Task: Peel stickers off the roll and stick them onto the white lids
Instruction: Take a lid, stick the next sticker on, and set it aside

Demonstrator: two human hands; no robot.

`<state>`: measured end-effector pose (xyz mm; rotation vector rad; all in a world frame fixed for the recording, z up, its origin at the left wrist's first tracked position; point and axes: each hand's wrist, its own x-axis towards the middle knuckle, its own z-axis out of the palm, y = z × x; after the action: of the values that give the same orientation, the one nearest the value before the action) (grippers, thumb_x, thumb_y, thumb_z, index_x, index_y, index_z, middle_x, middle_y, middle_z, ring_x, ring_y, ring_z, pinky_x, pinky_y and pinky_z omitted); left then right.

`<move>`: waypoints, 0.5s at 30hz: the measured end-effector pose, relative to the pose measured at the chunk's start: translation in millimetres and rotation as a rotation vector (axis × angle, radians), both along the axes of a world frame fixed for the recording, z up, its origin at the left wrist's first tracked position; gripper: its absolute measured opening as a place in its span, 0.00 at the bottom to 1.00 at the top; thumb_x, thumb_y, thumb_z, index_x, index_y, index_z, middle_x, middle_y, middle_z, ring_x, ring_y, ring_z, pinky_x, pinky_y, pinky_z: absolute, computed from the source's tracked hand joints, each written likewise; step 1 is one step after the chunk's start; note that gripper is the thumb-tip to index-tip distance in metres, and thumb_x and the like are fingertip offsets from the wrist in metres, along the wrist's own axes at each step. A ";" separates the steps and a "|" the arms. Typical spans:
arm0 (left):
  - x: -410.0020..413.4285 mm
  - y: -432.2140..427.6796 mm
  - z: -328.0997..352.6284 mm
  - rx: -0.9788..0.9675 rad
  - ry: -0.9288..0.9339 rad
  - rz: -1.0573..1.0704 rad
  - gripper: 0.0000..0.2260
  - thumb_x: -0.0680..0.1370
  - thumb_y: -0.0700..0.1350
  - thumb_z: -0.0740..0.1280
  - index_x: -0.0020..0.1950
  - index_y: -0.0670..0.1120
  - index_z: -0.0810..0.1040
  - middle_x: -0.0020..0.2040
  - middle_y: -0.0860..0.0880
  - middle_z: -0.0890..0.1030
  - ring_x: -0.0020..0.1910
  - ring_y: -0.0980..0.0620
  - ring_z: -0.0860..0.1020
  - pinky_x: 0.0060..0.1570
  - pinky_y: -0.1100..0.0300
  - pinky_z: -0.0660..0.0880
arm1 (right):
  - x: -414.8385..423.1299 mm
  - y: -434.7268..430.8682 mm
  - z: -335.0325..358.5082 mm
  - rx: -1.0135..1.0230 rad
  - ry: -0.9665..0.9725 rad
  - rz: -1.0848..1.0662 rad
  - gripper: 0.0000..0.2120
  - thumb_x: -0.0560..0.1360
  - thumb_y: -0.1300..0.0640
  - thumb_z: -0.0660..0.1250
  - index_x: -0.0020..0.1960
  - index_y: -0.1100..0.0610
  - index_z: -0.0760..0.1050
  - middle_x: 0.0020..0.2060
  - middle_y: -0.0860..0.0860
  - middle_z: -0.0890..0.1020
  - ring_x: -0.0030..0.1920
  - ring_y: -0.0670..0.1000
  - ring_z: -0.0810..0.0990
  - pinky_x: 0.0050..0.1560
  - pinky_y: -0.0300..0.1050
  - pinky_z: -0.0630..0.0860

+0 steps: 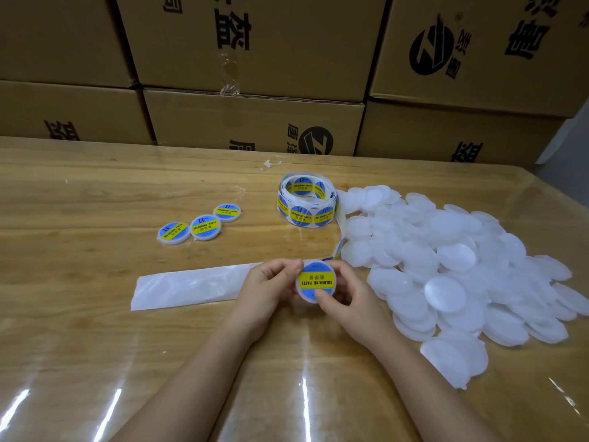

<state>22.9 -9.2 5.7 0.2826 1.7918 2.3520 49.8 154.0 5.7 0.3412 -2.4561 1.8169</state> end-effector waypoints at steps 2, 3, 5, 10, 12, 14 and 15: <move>-0.5 0.1 0.3 0.023 -0.025 0.010 0.16 0.70 0.53 0.69 0.44 0.39 0.82 0.38 0.40 0.82 0.34 0.49 0.78 0.33 0.61 0.75 | -1.1 -0.6 -0.1 -0.028 0.000 -0.015 0.13 0.68 0.53 0.66 0.52 0.45 0.74 0.44 0.51 0.83 0.46 0.59 0.79 0.45 0.50 0.76; -0.4 0.2 0.6 0.022 -0.030 0.012 0.16 0.70 0.53 0.69 0.44 0.39 0.82 0.37 0.40 0.81 0.32 0.50 0.77 0.32 0.63 0.74 | -1.6 -0.6 -0.2 -0.045 0.000 -0.027 0.12 0.68 0.53 0.66 0.51 0.45 0.74 0.44 0.52 0.83 0.46 0.60 0.78 0.45 0.50 0.76; 0.1 0.0 1.3 -0.002 -0.026 0.013 0.15 0.70 0.54 0.69 0.42 0.42 0.83 0.35 0.42 0.80 0.31 0.52 0.74 0.30 0.64 0.70 | -2.8 0.2 -0.4 -0.081 -0.005 -0.051 0.11 0.68 0.54 0.65 0.50 0.46 0.75 0.43 0.55 0.82 0.46 0.61 0.78 0.45 0.51 0.76; 1.6 0.7 0.9 -0.023 -0.031 -0.036 0.15 0.71 0.53 0.69 0.44 0.40 0.83 0.42 0.35 0.77 0.42 0.41 0.71 0.45 0.47 0.65 | -5.1 1.8 -1.3 -0.156 -0.015 -0.043 0.11 0.69 0.55 0.64 0.51 0.47 0.75 0.39 0.51 0.81 0.41 0.54 0.79 0.45 0.48 0.76; 2.4 0.0 1.1 -0.031 -0.032 -0.062 0.14 0.71 0.54 0.70 0.43 0.43 0.84 0.43 0.35 0.79 0.44 0.40 0.73 0.46 0.46 0.67 | -5.5 1.9 -2.2 -0.161 -0.025 -0.036 0.11 0.69 0.56 0.64 0.51 0.47 0.75 0.36 0.47 0.80 0.41 0.49 0.78 0.44 0.44 0.76; 3.2 -0.3 1.8 -0.046 -0.032 -0.094 0.13 0.70 0.54 0.70 0.42 0.45 0.84 0.40 0.40 0.82 0.40 0.45 0.78 0.43 0.53 0.74 | -5.5 2.1 -3.1 -0.156 -0.028 -0.029 0.11 0.70 0.56 0.64 0.51 0.48 0.75 0.36 0.46 0.79 0.40 0.48 0.78 0.43 0.43 0.76; 4.3 0.2 3.0 -0.059 -0.032 -0.115 0.12 0.69 0.54 0.70 0.40 0.46 0.84 0.38 0.44 0.83 0.38 0.49 0.80 0.41 0.57 0.76 | -5.2 2.3 -3.1 -0.153 -0.025 -0.027 0.11 0.70 0.56 0.64 0.52 0.48 0.75 0.36 0.46 0.79 0.40 0.48 0.77 0.43 0.43 0.75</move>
<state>27.2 -9.0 8.7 0.3293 1.7770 2.2091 44.6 156.3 2.6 0.2747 -2.3072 1.9937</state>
